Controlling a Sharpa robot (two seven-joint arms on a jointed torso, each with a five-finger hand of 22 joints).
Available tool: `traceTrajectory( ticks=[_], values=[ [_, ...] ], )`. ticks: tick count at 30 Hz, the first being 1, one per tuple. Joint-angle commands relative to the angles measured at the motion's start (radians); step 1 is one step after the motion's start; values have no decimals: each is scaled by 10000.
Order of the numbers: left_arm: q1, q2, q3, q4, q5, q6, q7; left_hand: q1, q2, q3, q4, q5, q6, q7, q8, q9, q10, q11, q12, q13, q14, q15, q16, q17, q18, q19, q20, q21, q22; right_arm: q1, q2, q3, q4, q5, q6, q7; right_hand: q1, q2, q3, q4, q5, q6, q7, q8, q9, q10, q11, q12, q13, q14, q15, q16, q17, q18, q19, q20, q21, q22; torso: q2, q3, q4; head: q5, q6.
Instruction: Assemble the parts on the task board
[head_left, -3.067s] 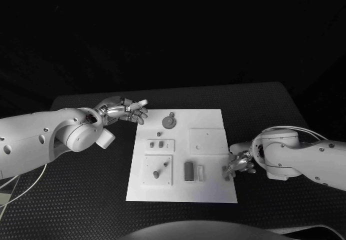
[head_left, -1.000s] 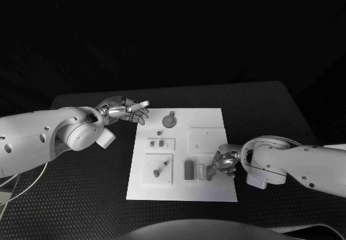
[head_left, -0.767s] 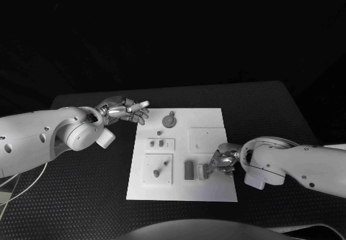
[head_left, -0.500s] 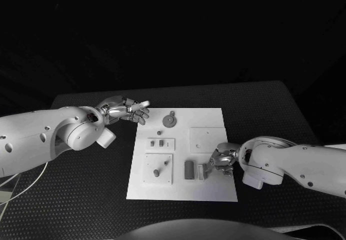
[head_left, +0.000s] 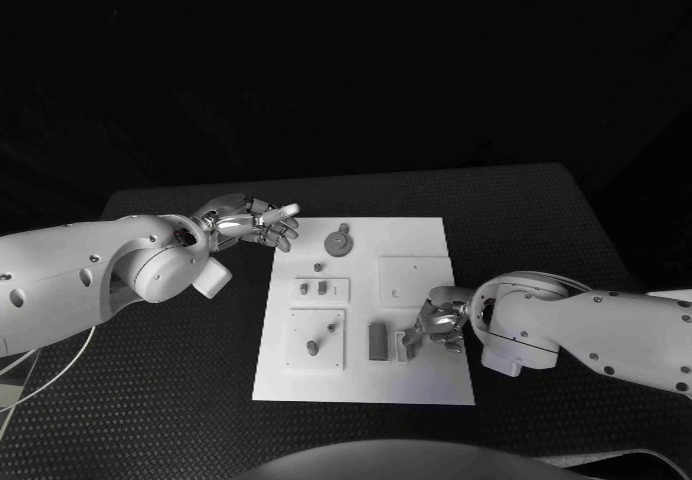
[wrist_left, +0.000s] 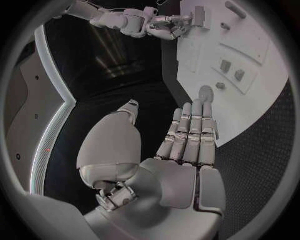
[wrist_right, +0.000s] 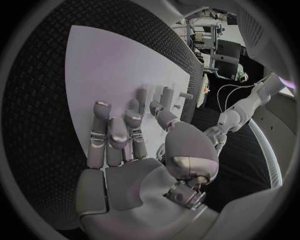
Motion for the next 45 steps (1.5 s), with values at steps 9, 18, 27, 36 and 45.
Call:
traceTrajectory(
  ticks=[9,18,27,36,45],
  values=[
    [5,-11,4,27,-76,190,22,100,41,-105,0,-36,-24,231,67,12,65,-29,35,-16,52,-51,-69,17,45,35,-52,51,13,-34,269,-12,-169,-1755,834,-160,-136,-411,293,421,-49,18,148,6,-57,53,-65,74,40,95,-110,83,120,130,108,-84,-52,134,1,7,-3,14,-50],
    [5,-28,4,27,-90,213,-3,103,44,-117,0,-37,-24,231,67,11,65,-29,35,-17,54,-52,-71,19,45,36,-52,51,13,-49,307,-13,-190,-2652,1425,-245,40,-453,327,237,-50,47,136,32,-47,64,-77,100,56,99,-121,105,137,130,111,-103,-34,162,0,12,-5,-9,-100],
    [5,-38,4,33,-122,220,-9,121,67,-149,-2,-37,-17,227,72,12,71,-32,36,-18,58,-54,-77,25,45,38,-55,51,13,-64,301,-13,-161,-3545,1802,-302,228,-467,324,-32,-50,78,131,61,-34,65,-79,103,57,80,-121,94,99,130,97,-97,-29,174,-3,8,-7,-28,-107],
    [6,-45,4,33,-123,209,-16,139,82,-185,-1,-37,-13,225,76,12,75,-33,37,-18,62,-55,-83,30,45,40,-56,50,13,-69,185,-13,-231,-4103,1895,-338,368,-356,308,-294,-50,82,136,74,-29,71,-74,95,46,69,-114,77,65,130,85,-79,-33,173,-1,10,-11,-25,-97],
    [6,-52,4,38,-124,190,-27,148,88,-209,0,-37,-10,224,78,11,78,-34,37,-19,65,-56,-87,34,45,42,-57,50,13,-70,16,-13,-331,-4314,1875,-375,363,-260,277,-389,-50,110,131,93,-22,76,-76,91,40,67,-114,71,51,130,85,-65,-36,170,-2,16,-10,-37,-69]
  ],
)
